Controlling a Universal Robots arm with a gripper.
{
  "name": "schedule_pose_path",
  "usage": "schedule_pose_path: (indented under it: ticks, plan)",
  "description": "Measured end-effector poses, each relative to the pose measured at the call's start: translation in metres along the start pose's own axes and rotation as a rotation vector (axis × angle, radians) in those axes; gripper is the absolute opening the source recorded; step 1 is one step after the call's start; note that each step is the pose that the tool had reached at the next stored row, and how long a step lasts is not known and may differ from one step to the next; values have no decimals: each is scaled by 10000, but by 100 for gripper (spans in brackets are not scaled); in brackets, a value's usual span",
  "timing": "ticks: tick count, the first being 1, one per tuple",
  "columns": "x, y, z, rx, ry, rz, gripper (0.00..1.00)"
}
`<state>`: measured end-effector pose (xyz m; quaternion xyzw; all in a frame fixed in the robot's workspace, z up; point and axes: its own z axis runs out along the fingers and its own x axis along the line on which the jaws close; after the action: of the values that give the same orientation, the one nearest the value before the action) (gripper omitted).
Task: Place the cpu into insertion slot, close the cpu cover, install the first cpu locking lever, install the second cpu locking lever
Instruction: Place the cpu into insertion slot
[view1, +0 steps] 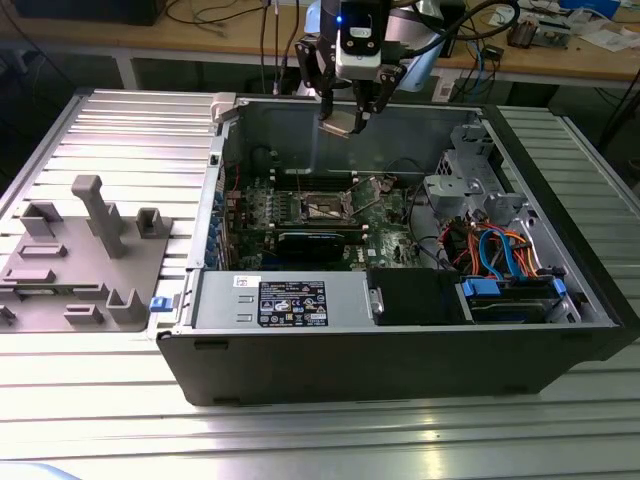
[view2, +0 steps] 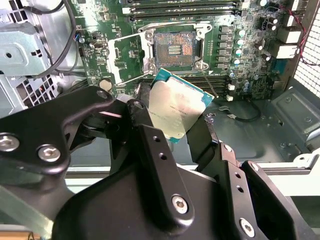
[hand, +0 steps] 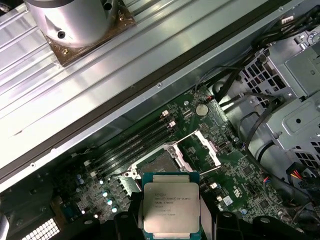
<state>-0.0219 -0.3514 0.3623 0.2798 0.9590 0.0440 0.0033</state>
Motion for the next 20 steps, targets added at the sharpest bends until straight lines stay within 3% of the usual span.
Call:
schedule_pose_path:
  ticks: [4, 13, 14, 20]
  plan:
    - [0, 0, 0, 5, -12, 77, 54]
    - [0, -1, 8, 26, -141, 1263, 54]
    - [0, -1, 11, 28, -170, 1553, 54]
    - [0, -1, 17, 53, -248, 2167, 54]
